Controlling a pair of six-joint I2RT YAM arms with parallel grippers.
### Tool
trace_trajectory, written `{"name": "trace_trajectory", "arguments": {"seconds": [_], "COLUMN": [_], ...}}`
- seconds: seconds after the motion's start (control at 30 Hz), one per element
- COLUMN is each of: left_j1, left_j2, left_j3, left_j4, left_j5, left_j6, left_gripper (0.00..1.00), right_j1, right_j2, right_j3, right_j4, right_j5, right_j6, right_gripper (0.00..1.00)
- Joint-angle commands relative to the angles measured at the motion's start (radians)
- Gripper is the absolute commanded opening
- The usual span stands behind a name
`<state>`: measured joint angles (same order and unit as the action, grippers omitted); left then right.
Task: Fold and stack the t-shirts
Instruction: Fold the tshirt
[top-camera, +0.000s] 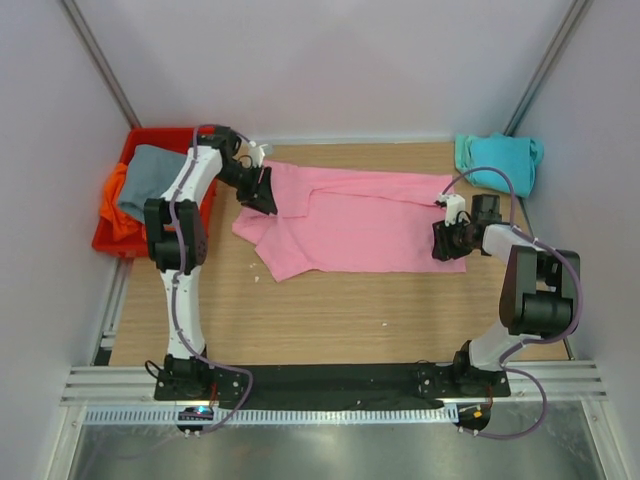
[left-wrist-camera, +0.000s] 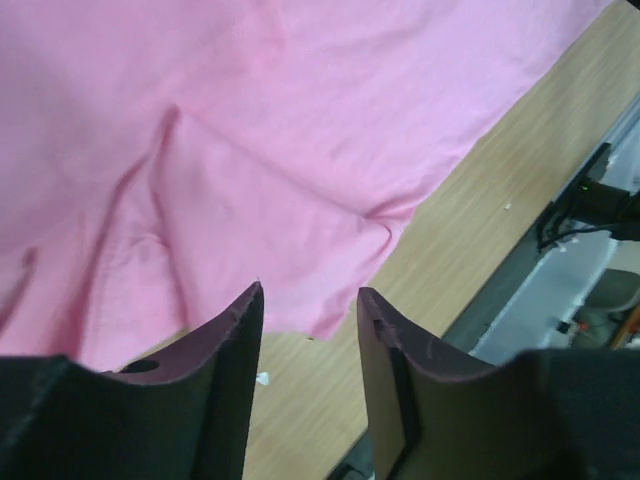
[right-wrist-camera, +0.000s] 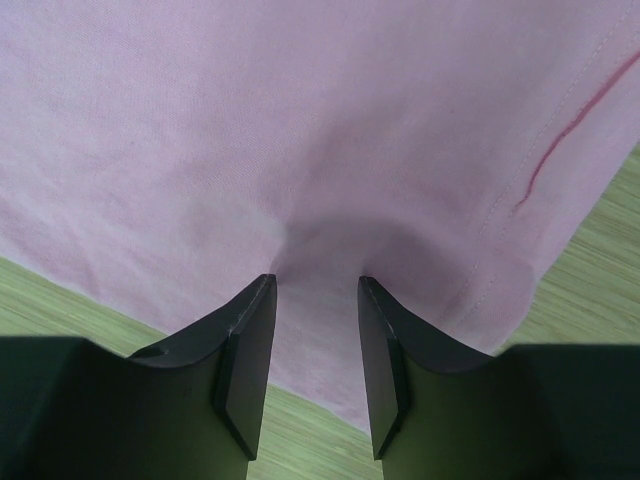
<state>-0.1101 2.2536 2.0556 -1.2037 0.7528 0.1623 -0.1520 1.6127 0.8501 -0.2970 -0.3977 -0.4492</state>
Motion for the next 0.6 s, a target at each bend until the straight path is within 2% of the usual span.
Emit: {"name": "trace_trajectory", "arguments": {"seconds": [0.0,0.1,0.17,0.2,0.27,0.4,0.57], "left_j1": [-0.049,-0.068,-0.066,-0.066,-0.065,-0.059,-0.03], "left_j2": [-0.023,-0.216,-0.319,-0.401,-0.454,-0.516,-0.454], "left_j3": [-0.026,-0.257,-0.403,-0.444,-0.526,-0.577,-0.577], "left_j4": [-0.054,0.097,0.208,0.237,0.285,0.306,0.303], "left_j5": [0.046,0.004,-0.09,-0.121,-0.18,-0.254,-0.316], "left_j6": [-0.027,-0.082,-0.125,-0.136,-0.141,-0.138,-0.115], "left_gripper": [0.45,0.51,0.53,0.52,0.52,0.52,0.44], "right_j1": [0.003,0.002,0.002,0.002,0.002,0.002,0.002], "right_j2": [-0.016,-0.023,-0.025,-0.027,-0.022,-0.016,-0.02], "right_j3": [0.003,-0.005,-0.006,-0.005,-0.003,0.006,0.004], "right_j4": [0.021,0.018,0.016,0.016,0.016,0.013,0.013], "right_j5": [0.003,0.002,0.002,0.0,-0.001,-0.003,-0.009], "right_j6": [-0.002,-0.003,-0.003,-0.005,-0.003,-0.002,-0.002], "right_gripper": [0.44,0.44,0.44,0.45,0.44,0.44,0.44]}}
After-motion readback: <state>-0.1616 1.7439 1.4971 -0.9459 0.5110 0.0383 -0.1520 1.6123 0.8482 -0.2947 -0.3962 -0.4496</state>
